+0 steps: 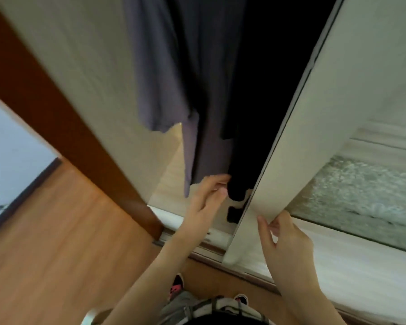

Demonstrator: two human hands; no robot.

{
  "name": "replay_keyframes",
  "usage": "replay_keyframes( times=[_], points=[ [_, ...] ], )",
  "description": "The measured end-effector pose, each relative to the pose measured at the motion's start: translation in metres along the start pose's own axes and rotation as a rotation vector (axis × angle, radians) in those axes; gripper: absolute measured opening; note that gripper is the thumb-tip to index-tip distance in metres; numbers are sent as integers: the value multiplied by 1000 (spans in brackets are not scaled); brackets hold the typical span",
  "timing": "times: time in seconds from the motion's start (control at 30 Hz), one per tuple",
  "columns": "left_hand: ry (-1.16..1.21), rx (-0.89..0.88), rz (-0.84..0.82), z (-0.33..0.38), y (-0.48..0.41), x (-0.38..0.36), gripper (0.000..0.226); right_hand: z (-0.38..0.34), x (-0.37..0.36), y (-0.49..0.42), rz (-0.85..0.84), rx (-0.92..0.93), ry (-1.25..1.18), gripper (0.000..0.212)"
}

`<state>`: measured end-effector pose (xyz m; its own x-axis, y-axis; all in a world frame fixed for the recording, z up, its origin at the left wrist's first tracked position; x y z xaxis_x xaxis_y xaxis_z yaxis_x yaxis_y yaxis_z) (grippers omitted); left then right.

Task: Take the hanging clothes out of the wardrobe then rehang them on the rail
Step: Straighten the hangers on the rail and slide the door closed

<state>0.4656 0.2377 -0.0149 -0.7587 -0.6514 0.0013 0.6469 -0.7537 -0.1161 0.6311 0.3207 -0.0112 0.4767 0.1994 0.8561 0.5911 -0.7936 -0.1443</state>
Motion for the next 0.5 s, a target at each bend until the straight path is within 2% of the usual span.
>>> replay_keyframes(
  times=[0.17,0.3,0.4,0.5],
  points=[
    [-150,-78,418,15,18,123,33,-45,-28,-10,15,96,42,23],
    [-219,-127,785,24,21,208,42,-79,-51,-19,-3,138,52,24],
    [-188,-107,921,24,5,258,54,-105,-66,-23,-13,155,55,21],
    [-141,-58,921,20,-15,290,60,-129,-80,-26,-9,174,29,17]
  ],
)
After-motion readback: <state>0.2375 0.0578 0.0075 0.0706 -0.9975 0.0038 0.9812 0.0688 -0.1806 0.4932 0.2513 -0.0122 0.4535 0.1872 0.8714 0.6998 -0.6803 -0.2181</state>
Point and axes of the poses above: each hand's wrist, its own y-axis away from the middle knuckle, its own x-axis out of the back of the hand, z = x × y, the point moved 2 cm from there along -y, towards the middle knuckle, and after that the axes turned 7 degrees about y, right-handed, at the moved point
